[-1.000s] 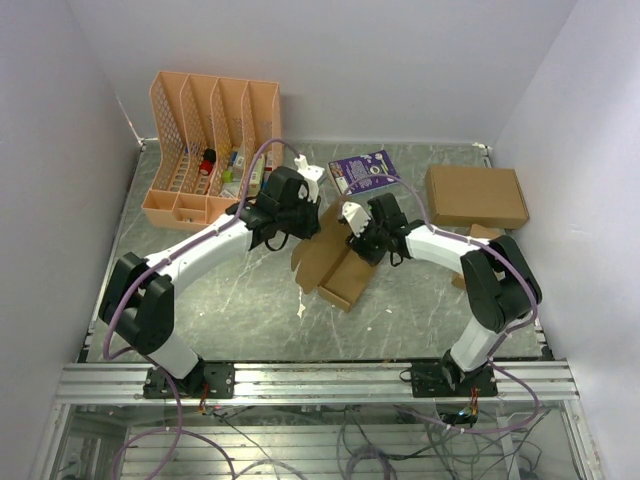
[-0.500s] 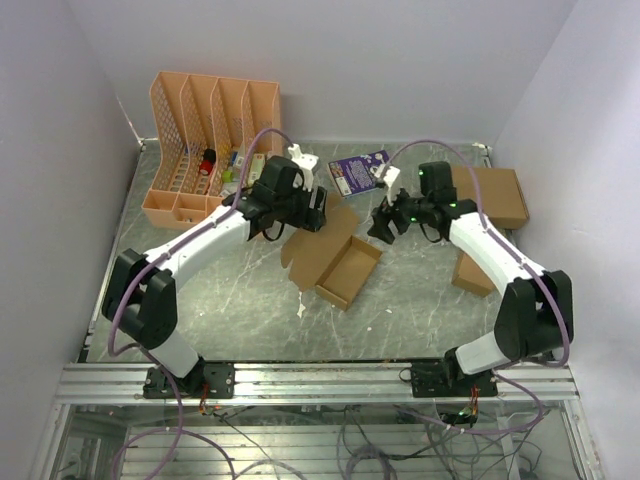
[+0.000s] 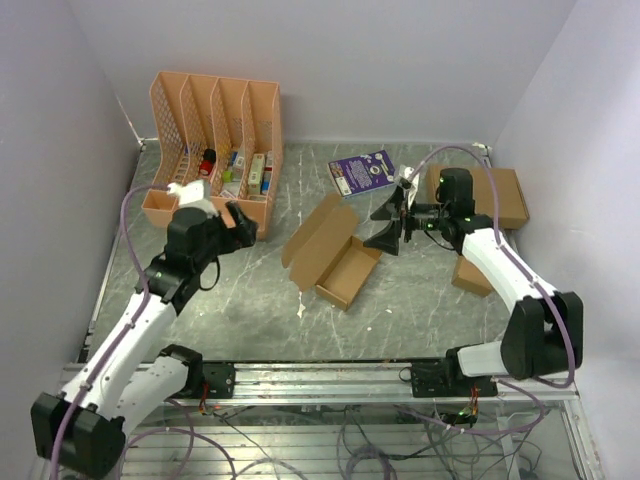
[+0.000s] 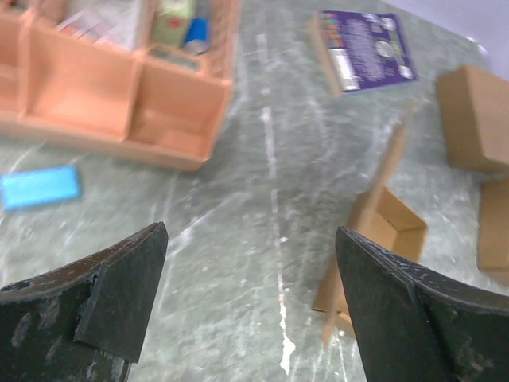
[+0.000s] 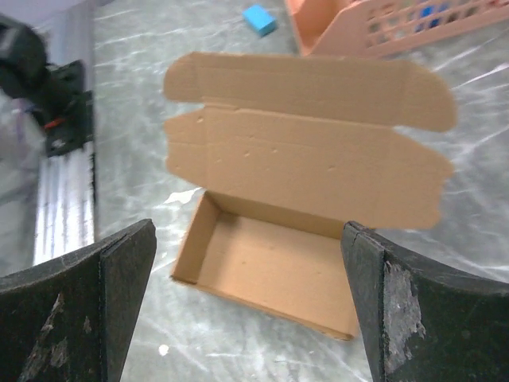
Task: Fold the paper box
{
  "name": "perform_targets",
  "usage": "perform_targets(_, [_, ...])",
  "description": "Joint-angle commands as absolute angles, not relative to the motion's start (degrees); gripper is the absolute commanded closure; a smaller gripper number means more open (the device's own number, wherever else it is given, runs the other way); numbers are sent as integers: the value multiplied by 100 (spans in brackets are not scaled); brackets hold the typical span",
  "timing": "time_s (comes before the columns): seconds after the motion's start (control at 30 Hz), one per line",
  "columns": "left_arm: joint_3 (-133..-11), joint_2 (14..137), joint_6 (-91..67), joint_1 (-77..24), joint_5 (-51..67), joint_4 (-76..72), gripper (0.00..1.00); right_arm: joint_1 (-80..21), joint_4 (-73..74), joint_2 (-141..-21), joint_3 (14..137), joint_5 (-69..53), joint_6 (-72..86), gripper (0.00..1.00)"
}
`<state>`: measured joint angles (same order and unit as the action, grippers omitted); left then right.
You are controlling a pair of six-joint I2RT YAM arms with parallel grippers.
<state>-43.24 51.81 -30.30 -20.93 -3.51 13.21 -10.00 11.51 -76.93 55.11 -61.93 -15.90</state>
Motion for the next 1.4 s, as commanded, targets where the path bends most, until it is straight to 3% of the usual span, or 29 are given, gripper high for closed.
perform_targets(0.0, [-3581,4926,-3947,-1390,-748,1725,2,-523,1709,-7997,5573,-7495,-1934,1])
perform_targets(0.17, [-3638,5678,-3689,-503,-663,1714,1,-274,1173,-7738,5249,-6997,-1565,2])
perform_targets(0.2, [-3722,6037,-3558,-321,-512,1609,7,-273,1234,-7713,5270,-6890,-1639,2])
perform_targets(0.37, [-4812,7869,-2553,317,-190,1822,71,-100,1189,-7630,5295,-6578,-1626,2])
perform_targets(0.47, [-5432,8595,-2150,347,-486,2200,91,19,1149,-7717,5308,-6556,-1559,2])
perform_targets(0.73, [-6289,9778,-1554,396,-464,2417,93,224,1180,-7984,5360,-6661,-1542,2])
perform_targets(0.97, [-6292,10172,-1567,396,-73,2241,92,435,1046,-8064,5302,-6768,-1429,2])
perform_targets(1.2, [-5198,9358,-2002,299,946,2197,91,552,1099,-7985,5344,-6767,-1493,2])
perform_targets(1.37, [-4356,8568,-2540,-346,1128,1980,86,569,1303,-7916,5426,-6707,-1731,2])
